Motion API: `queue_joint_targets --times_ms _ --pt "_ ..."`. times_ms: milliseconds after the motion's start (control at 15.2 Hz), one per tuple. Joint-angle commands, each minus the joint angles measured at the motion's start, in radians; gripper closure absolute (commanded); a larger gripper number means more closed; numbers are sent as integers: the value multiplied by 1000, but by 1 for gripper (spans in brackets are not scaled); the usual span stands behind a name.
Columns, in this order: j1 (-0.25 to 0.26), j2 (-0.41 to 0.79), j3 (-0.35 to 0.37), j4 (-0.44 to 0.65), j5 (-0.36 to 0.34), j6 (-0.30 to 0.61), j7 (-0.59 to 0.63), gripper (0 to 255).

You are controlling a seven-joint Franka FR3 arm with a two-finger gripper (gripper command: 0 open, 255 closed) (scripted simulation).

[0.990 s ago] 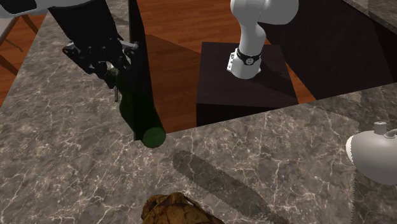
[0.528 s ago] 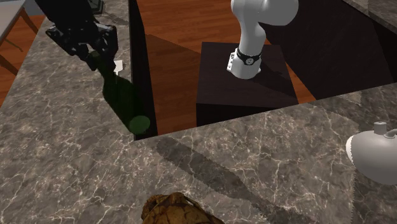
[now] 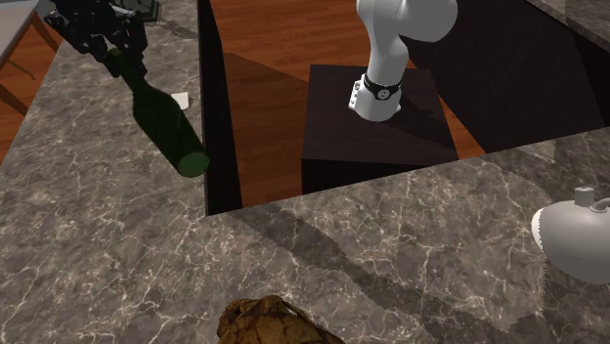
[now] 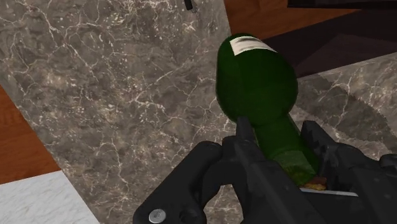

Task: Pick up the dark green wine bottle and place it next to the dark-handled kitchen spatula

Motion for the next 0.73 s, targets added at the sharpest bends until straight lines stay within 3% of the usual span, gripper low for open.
queue_joint_targets --times_ms 0,660 --pt "-52 42 -9 63 24 -31 -50 255" --pt "-41 40 -7 -63 27 89 -71 255"
